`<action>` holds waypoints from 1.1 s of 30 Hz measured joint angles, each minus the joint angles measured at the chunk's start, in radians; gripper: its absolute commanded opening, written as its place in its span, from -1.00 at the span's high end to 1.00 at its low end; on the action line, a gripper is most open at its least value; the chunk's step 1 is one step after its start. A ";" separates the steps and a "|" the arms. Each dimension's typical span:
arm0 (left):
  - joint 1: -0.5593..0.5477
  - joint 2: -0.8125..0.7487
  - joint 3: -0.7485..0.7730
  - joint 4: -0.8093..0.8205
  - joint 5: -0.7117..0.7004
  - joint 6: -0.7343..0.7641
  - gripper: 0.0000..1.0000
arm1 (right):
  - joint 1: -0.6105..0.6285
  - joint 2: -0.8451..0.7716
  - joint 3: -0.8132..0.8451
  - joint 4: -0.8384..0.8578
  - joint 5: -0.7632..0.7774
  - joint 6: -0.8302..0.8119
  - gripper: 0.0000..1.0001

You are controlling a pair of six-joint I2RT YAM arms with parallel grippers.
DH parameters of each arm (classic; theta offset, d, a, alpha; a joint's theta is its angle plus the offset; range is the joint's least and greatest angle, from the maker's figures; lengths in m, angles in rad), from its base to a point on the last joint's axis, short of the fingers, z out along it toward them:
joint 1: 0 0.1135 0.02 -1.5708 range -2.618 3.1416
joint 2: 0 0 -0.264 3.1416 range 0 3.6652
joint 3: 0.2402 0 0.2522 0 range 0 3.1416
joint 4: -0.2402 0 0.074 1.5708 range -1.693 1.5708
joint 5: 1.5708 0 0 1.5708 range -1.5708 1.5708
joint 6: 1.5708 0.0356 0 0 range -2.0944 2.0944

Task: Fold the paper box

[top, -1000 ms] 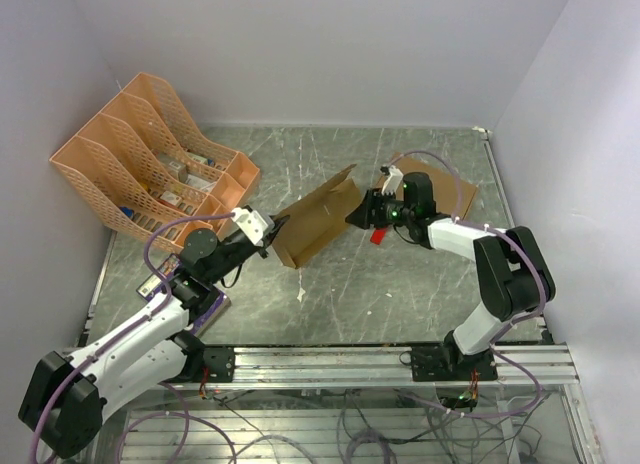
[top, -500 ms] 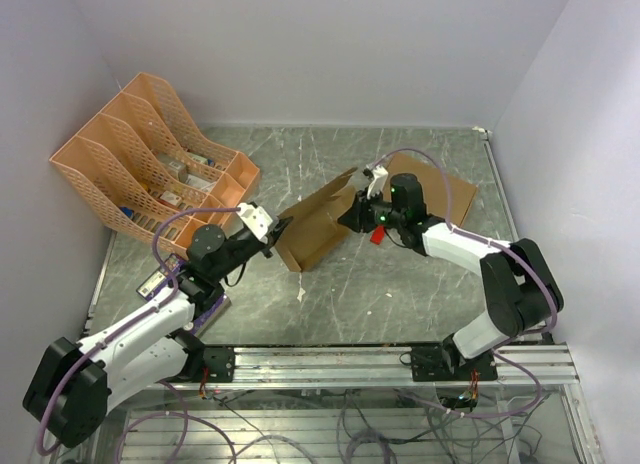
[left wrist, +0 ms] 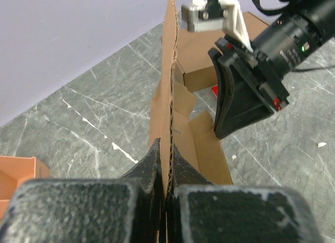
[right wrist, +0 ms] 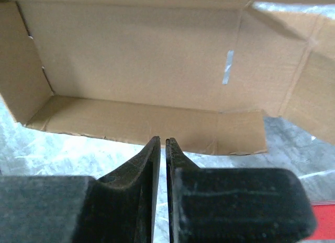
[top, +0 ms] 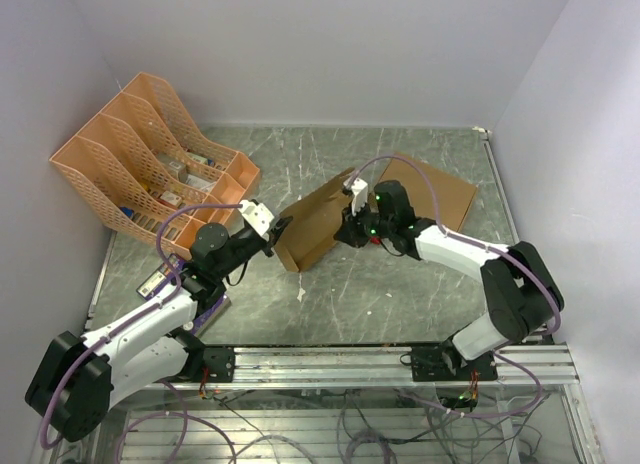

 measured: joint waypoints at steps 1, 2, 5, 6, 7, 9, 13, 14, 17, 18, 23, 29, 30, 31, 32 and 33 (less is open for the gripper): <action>0.000 0.000 0.000 0.000 -0.001 0.000 0.86 | -0.013 -0.005 0.011 -0.022 -0.022 -0.006 0.80; 0.000 0.000 0.000 0.000 -0.002 0.000 0.86 | -0.037 -0.007 0.029 -0.041 -0.053 -0.011 0.83; 0.000 -0.003 0.000 0.000 -0.002 0.000 0.86 | -0.147 -0.017 0.073 -0.052 -0.126 -0.028 1.00; 0.000 -0.004 -0.001 0.000 -0.002 0.000 0.86 | -0.193 -0.027 0.076 -0.052 -0.134 -0.035 1.00; 0.000 -0.006 -0.001 0.000 -0.002 0.000 0.86 | -0.222 -0.033 0.076 -0.055 -0.132 -0.042 1.00; 0.000 -0.007 -0.001 0.004 -0.002 -0.001 0.86 | -0.257 -0.036 0.076 -0.066 -0.118 -0.049 1.00; 0.000 -0.006 -0.003 0.009 -0.002 -0.004 0.86 | -0.235 -0.001 0.075 -0.100 -0.086 -0.064 1.00; 0.000 -0.005 -0.003 0.010 -0.002 -0.004 0.86 | -0.228 0.014 0.075 -0.106 -0.078 -0.066 1.00; 0.000 -0.003 -0.003 0.015 -0.001 -0.005 0.86 | -0.204 0.070 0.077 -0.129 -0.045 -0.070 1.00; 0.000 -0.002 -0.003 0.016 -0.001 -0.005 0.86 | -0.197 0.090 0.078 -0.138 -0.034 -0.070 1.00; 0.000 0.000 -0.010 0.030 -0.001 -0.009 0.86 | -0.169 0.154 0.098 -0.161 -0.004 -0.068 1.00; 0.000 0.008 -0.017 0.037 0.004 -0.018 0.86 | -0.147 0.163 0.121 -0.143 0.004 -0.067 1.00; 0.000 0.011 -0.017 0.038 0.005 -0.019 0.86 | -0.145 0.163 0.125 -0.138 0.003 -0.066 1.00; 0.000 0.013 -0.017 0.038 0.005 -0.019 0.86 | -0.144 0.163 0.128 -0.133 0.001 -0.065 1.00; 0.000 0.014 -0.018 0.038 0.005 -0.019 0.86 | -0.143 0.163 0.130 -0.127 -0.005 -0.063 1.00; 0.000 0.015 -0.018 0.038 0.005 -0.019 0.86 | -0.143 0.163 0.130 -0.119 -0.014 -0.061 1.00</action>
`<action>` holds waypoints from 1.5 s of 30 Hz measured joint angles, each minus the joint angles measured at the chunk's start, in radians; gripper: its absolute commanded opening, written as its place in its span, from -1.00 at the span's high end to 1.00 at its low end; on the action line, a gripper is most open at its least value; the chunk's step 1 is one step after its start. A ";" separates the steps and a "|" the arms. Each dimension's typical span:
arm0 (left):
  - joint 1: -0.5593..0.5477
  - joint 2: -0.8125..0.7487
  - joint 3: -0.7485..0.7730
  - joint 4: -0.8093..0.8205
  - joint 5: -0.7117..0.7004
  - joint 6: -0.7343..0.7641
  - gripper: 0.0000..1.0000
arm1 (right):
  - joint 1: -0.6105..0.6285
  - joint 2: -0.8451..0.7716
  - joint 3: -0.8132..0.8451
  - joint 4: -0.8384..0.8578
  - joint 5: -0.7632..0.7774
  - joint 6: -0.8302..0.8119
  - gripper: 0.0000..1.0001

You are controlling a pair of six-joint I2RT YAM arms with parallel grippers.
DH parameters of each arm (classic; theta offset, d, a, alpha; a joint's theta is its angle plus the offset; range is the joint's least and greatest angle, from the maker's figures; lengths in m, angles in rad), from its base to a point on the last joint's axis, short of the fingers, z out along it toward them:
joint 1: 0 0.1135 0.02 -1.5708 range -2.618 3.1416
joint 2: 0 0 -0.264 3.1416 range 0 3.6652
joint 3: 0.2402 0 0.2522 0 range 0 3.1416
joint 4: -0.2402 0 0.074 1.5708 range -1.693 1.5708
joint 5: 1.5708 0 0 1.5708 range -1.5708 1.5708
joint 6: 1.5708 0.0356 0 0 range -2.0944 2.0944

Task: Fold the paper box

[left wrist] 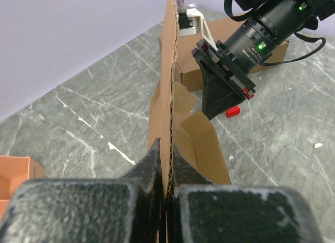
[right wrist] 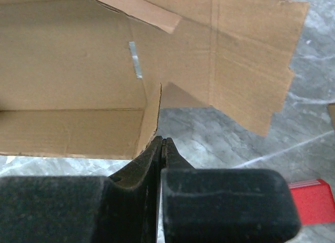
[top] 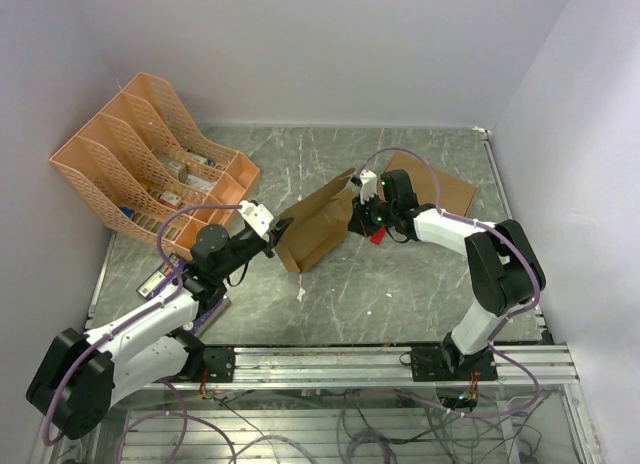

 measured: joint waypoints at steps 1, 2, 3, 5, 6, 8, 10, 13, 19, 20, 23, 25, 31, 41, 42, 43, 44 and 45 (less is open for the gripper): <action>0.000 0.000 0.000 0.000 0.000 -0.001 0.86 | 0.000 0.000 0.000 0.008 -0.016 0.005 1.00; 0.000 0.000 -0.001 0.003 0.000 -0.003 0.86 | 0.000 0.000 0.000 0.014 -0.032 0.008 1.00; 0.000 0.000 -0.003 0.007 0.000 -0.004 0.86 | 0.000 0.000 -0.001 0.021 -0.047 0.014 1.00; 0.000 0.000 -0.009 0.016 0.000 -0.007 0.86 | 0.000 0.000 -0.005 0.039 -0.084 0.023 1.00; 0.000 0.000 -0.011 0.018 0.000 -0.007 0.86 | 0.000 0.000 -0.007 0.044 -0.104 0.026 1.00; 0.000 0.003 -0.016 0.024 0.000 -0.008 0.86 | 0.000 0.000 -0.008 0.045 -0.139 0.029 1.00; 0.000 0.011 -0.016 0.029 0.000 -0.011 0.86 | 0.000 0.000 -0.008 0.047 -0.177 0.032 1.00; 0.000 0.022 -0.018 0.034 0.000 -0.011 0.86 | 0.002 0.013 -0.008 0.045 -0.219 0.023 1.00; 0.000 0.029 -0.055 0.051 0.000 -0.011 0.86 | 0.024 0.032 -0.024 0.011 -0.252 -0.021 1.00; 0.000 0.030 -0.058 0.055 0.000 -0.011 0.86 | 0.032 0.032 -0.029 0.003 -0.254 -0.029 1.00; 0.000 0.031 -0.063 0.065 0.000 -0.011 0.86 | 0.051 0.032 -0.047 -0.018 -0.254 -0.049 1.00; 0.000 0.031 -0.064 0.075 0.000 -0.011 0.86 | 0.060 0.032 -0.057 -0.029 -0.254 -0.060 1.00; 0.000 0.031 -0.076 0.084 0.004 -0.010 0.87 | 0.042 0.018 -0.056 -0.041 -0.262 -0.066 0.88; -0.001 0.027 -0.078 0.109 0.054 0.006 0.86 | -0.124 -0.064 -0.006 0.045 -0.258 -0.004 1.00; -0.001 0.027 -0.078 0.111 0.057 0.006 0.87 | -0.127 -0.061 0.002 0.055 -0.251 0.008 1.00; -0.001 0.028 -0.078 0.113 0.060 0.006 0.86 | -0.127 -0.052 0.013 0.068 -0.246 0.024 1.00; -0.001 0.028 -0.078 0.115 0.061 0.006 0.86 | -0.127 -0.041 0.023 0.082 -0.241 0.036 1.00; -0.001 0.028 -0.078 0.117 0.062 0.005 0.86 | -0.127 -0.025 0.035 0.103 -0.235 0.055 1.00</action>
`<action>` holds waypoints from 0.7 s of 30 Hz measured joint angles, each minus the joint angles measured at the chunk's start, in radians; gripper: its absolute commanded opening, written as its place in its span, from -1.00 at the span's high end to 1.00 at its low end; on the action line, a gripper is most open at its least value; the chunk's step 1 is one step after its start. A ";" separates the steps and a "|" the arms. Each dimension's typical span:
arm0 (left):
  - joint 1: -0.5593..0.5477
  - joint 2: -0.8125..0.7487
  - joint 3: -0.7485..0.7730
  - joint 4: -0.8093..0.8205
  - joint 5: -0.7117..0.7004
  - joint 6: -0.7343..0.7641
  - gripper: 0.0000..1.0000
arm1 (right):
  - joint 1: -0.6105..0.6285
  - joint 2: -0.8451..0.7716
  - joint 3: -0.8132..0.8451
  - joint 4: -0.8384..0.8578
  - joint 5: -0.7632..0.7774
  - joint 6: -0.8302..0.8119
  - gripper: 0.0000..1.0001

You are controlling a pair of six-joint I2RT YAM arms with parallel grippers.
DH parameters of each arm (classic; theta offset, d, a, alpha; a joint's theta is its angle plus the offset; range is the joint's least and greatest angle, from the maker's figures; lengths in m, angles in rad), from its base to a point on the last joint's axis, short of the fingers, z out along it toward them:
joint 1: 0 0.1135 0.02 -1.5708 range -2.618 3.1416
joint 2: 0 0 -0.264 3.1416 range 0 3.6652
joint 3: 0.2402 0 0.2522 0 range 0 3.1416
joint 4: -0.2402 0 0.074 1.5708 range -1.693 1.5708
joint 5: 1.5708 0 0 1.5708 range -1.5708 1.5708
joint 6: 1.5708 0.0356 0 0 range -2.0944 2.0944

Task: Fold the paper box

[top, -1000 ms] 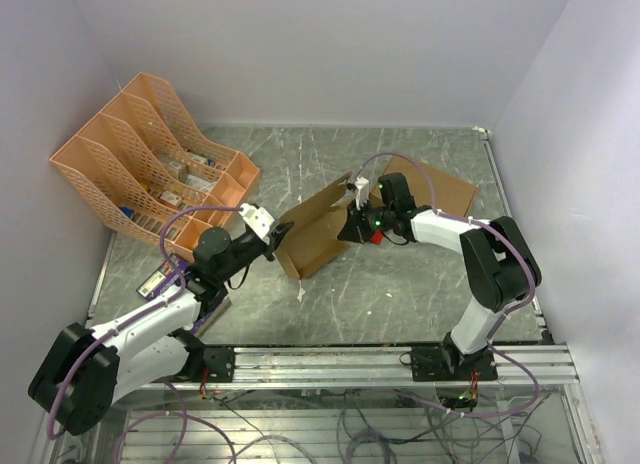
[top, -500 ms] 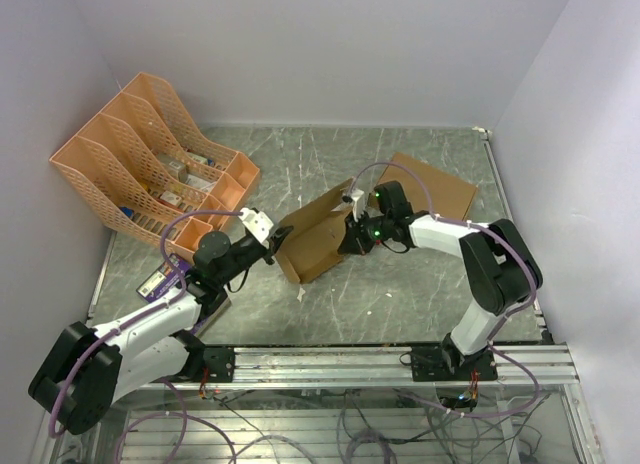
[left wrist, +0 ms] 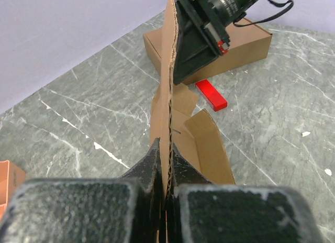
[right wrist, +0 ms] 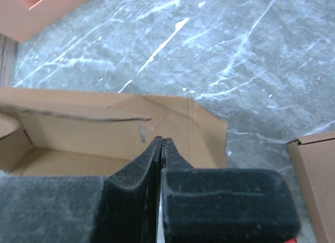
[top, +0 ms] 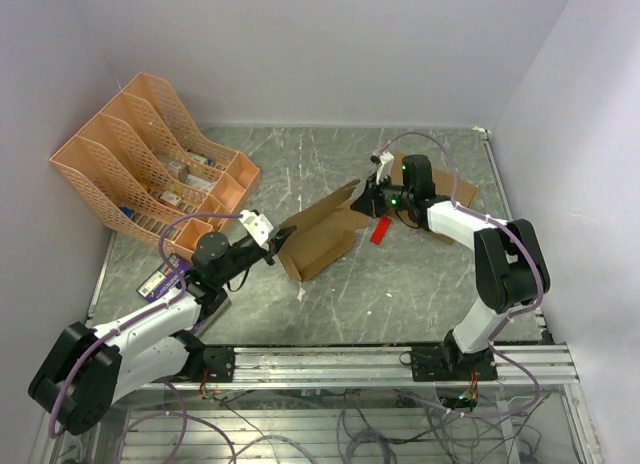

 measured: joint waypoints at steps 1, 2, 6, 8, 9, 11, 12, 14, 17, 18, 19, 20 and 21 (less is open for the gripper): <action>0.000 0.000 0.000 0.002 0.002 0.000 0.86 | 0.001 0.018 0.008 0.024 0.007 0.022 1.00; 0.000 0.000 0.000 0.003 0.002 0.000 0.86 | 0.002 0.032 0.011 0.043 0.014 0.041 1.00; 0.000 0.000 -0.001 0.011 0.003 -0.002 0.86 | 0.002 0.087 0.011 0.109 0.042 0.113 1.00; 0.000 0.000 -0.005 0.015 0.003 -0.004 0.86 | 0.002 0.106 0.011 0.140 0.041 0.144 1.00; 0.000 0.000 -0.005 0.016 0.003 -0.004 0.86 | 0.002 0.113 0.011 0.153 0.038 0.154 1.00; 0.000 0.002 -0.006 0.019 0.003 -0.005 0.86 | 0.005 0.122 0.001 0.195 0.021 0.175 1.00; 0.000 0.005 -0.008 0.022 0.003 -0.005 0.86 | 0.007 0.122 -0.007 0.211 0.014 0.184 1.00; 0.000 0.013 -0.011 0.031 0.003 -0.005 0.86 | 0.013 0.122 -0.023 0.248 -0.007 0.195 1.00; 0.000 0.026 -0.011 0.033 0.002 -0.011 0.86 | 0.025 0.122 -0.042 0.289 -0.038 0.211 1.00; 0.000 0.029 -0.011 0.033 0.002 -0.012 0.86 | 0.029 0.122 -0.053 0.309 -0.048 0.217 1.00; 0.000 0.031 -0.011 0.033 0.002 -0.013 0.86 | 0.031 0.119 -0.068 0.325 -0.058 0.223 1.00; 0.000 0.032 -0.011 0.034 0.002 -0.013 0.87 | 0.034 0.117 -0.082 0.336 -0.065 0.230 1.00; 0.000 0.033 -0.011 0.036 0.001 -0.014 0.86 | 0.037 0.114 -0.095 0.344 -0.071 0.236 1.00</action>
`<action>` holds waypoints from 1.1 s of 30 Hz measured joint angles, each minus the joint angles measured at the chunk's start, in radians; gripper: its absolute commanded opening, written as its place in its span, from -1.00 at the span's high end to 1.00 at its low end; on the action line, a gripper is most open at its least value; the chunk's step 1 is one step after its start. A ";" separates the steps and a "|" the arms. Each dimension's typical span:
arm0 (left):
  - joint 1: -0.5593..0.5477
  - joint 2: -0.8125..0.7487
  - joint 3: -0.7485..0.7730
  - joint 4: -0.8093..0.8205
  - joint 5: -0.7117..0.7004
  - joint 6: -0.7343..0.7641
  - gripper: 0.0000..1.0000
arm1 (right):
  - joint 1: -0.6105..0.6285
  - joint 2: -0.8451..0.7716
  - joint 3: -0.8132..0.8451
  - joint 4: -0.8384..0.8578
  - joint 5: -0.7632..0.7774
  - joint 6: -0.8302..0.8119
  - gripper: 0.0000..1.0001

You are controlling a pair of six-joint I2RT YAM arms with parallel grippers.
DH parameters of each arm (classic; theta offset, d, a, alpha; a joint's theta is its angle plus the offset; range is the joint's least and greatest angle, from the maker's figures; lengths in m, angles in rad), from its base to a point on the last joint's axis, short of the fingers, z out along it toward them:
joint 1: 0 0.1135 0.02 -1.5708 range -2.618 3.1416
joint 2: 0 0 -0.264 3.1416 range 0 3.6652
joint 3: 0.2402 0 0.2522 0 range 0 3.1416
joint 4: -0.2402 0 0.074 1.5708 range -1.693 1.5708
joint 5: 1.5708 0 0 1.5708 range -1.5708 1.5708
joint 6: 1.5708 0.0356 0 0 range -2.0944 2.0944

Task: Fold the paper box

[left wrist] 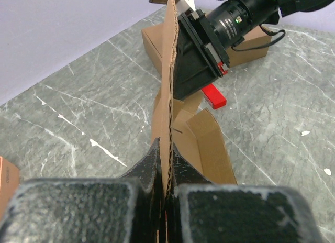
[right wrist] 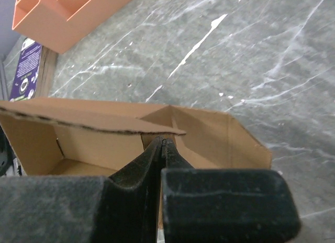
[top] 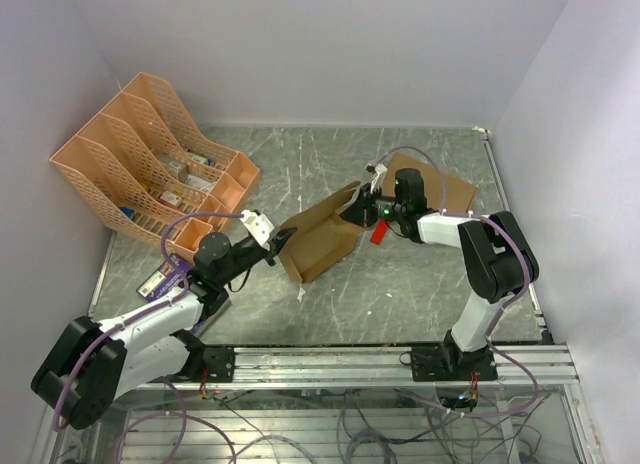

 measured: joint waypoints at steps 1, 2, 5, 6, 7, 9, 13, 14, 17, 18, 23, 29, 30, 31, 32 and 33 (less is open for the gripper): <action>0.000 0.001 0.000 0.004 -0.002 -0.002 0.86 | 0.002 -0.003 -0.009 0.002 -0.003 0.005 1.00; 0.000 0.002 0.000 0.009 -0.003 -0.005 0.86 | 0.005 -0.008 -0.021 0.007 -0.005 0.010 1.00; 0.000 0.004 0.000 0.013 -0.004 -0.010 0.86 | 0.011 -0.027 -0.050 0.017 0.001 0.027 1.00; 0.000 0.006 0.000 0.016 -0.004 -0.013 0.86 | 0.012 -0.033 -0.058 0.022 0.004 0.033 1.00; 0.000 0.008 0.000 0.020 -0.005 -0.016 0.86 | 0.014 -0.037 -0.065 0.029 0.010 0.040 1.00; 0.000 0.013 -0.001 0.026 -0.005 -0.020 0.86 | 0.018 -0.037 -0.065 0.036 0.021 0.046 1.00; 0.000 0.029 -0.004 0.041 -0.005 -0.026 0.86 | 0.043 -0.037 -0.065 0.051 0.053 0.055 1.00; 0.000 0.032 -0.004 0.043 -0.005 -0.028 0.87 | 0.051 -0.037 -0.065 0.058 0.061 0.058 1.00; 0.000 0.034 -0.004 0.048 -0.004 -0.033 0.86 | 0.080 -0.037 -0.071 0.092 0.097 0.088 1.00; 0.000 0.034 -0.004 0.049 -0.004 -0.034 0.86 | 0.087 -0.038 -0.076 0.105 0.106 0.102 1.00; 0.000 0.034 -0.004 0.049 -0.003 -0.036 0.86 | 0.116 -0.042 -0.141 0.204 0.194 0.200 1.00; 0.000 0.035 -0.004 0.057 -0.004 -0.042 0.86 | 0.113 -0.041 -0.149 0.275 0.232 0.235 1.00; 0.000 0.034 -0.004 0.056 -0.004 -0.042 0.86 | 0.105 -0.045 -0.149 0.270 0.223 0.216 1.00; 0.000 0.031 -0.004 0.053 -0.005 -0.040 0.86 | 0.096 -0.053 -0.149 0.254 0.205 0.190 1.00; 0.000 0.026 -0.004 0.046 -0.006 -0.036 0.86 | 0.083 -0.068 -0.149 0.228 0.184 0.158 1.00; 0.000 0.017 -0.004 0.037 -0.007 -0.031 0.86 | 0.066 -0.088 -0.147 0.196 0.158 0.125 0.85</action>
